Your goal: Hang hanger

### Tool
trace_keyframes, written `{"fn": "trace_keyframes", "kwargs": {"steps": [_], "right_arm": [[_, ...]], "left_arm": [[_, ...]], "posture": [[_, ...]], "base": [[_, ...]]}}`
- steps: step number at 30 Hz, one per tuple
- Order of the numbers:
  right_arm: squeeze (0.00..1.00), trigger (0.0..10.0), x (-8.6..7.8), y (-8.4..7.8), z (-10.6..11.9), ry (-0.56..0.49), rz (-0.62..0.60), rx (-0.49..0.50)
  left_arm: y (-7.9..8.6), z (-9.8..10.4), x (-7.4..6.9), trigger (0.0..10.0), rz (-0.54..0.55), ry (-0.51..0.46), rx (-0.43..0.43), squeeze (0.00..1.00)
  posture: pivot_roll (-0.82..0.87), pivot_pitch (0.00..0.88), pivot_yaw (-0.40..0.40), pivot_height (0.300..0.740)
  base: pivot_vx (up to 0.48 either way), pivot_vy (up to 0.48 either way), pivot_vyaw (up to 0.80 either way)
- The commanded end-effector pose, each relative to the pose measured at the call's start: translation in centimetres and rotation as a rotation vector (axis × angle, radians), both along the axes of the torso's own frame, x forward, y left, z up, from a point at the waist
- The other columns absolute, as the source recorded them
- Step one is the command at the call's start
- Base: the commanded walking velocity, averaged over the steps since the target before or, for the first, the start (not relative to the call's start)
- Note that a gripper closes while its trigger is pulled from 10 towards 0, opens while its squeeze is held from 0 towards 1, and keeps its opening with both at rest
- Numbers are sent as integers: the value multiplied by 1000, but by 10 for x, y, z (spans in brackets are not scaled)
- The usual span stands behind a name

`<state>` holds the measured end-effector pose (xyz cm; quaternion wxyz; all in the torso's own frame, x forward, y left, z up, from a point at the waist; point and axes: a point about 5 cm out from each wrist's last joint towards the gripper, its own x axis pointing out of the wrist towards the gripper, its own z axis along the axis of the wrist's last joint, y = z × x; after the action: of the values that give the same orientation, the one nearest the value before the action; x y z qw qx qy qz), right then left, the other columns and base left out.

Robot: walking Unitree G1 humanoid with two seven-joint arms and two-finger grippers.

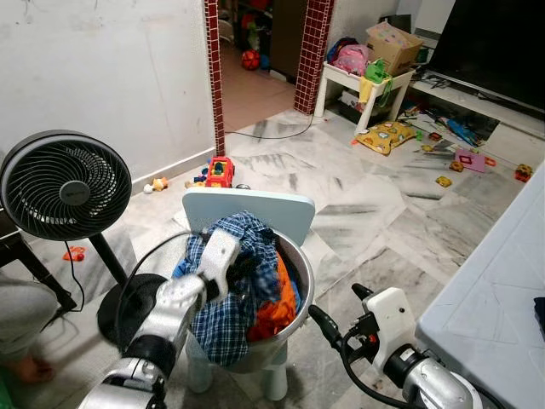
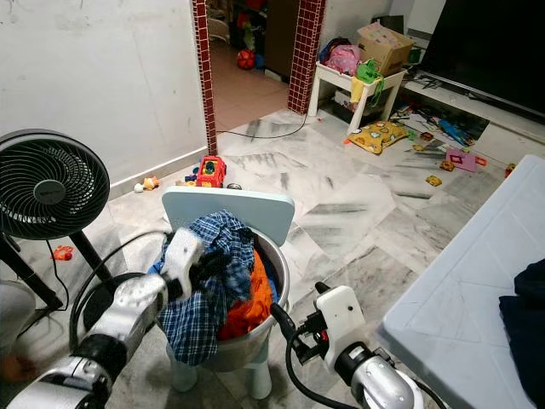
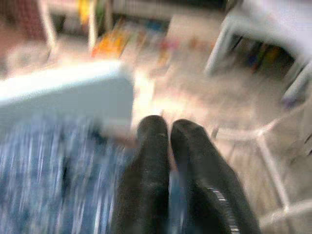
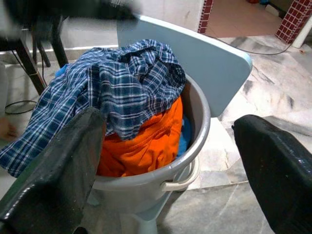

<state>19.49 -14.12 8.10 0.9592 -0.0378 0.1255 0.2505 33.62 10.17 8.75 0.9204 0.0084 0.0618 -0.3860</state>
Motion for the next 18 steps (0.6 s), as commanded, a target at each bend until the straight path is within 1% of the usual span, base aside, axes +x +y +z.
{"fn": "trace_keyframes", "kwargs": {"steps": [1,2,6,8,9,10,11,12,13,14,15,16,18], "right_arm": [[0,10000,4,-5,0,-5,-24,-7],[0,10000,6,-5,0,-13,-30,-7],[0,10000,9,-4,1,-21,-40,-5],[0,10000,8,-5,1,-22,-44,-5],[0,10000,8,-5,0,-21,-48,-7],[0,10000,7,-6,0,-20,-50,-7],[0,10000,7,-6,-1,-20,-53,-7],[0,10000,7,-6,-1,-19,-54,-9],[0,10000,7,-6,-1,-19,-55,-9],[0,10000,7,-7,-2,-16,-59,-10],[0,10000,7,-7,-2,-15,-60,-10],[0,10000,7,-7,-3,-13,-60,-10],[0,10000,7,-6,-3,-11,-56,-10]], "left_arm": [[-7,20,8,0,-31,-50,-51,0],[-12,32,12,0,-44,-76,-83,0],[-16,41,13,0,-70,-88,-110,0],[-16,36,10,0,-91,-80,-88,0],[-11,31,9,0,-61,-87,-48,0],[-5,27,10,4078,-9,-86,-13,0],[2,22,11,4078,48,-83,24,0],[10,16,10,10000,99,-67,31,0],[12,15,10,10000,111,-62,32,0],[20,5,5,10000,125,-30,52,1000],[23,2,2,10000,135,-31,68,1000],[30,-6,-6,10000,128,-38,111,1000],[32,-15,-14,10000,79,-32,164,1000]], "posture": [[59,0,-51,740],[59,0,-48,740],[61,0,-41,740],[62,0,-39,740],[61,0,-37,740],[63,0,-36,740],[63,0,-36,740],[65,0,-35,740],[65,0,-35,740],[65,0,-35,740],[74,0,-39,740],[79,0,-44,740],[88,0,-51,740]], "base": [[0,0,0],[0,0,0],[0,0,0],[0,0,0],[0,0,0],[0,0,0],[0,0,0],[0,0,0],[0,0,0],[0,0,0],[0,0,0],[0,0,0],[0,0,0]]}}
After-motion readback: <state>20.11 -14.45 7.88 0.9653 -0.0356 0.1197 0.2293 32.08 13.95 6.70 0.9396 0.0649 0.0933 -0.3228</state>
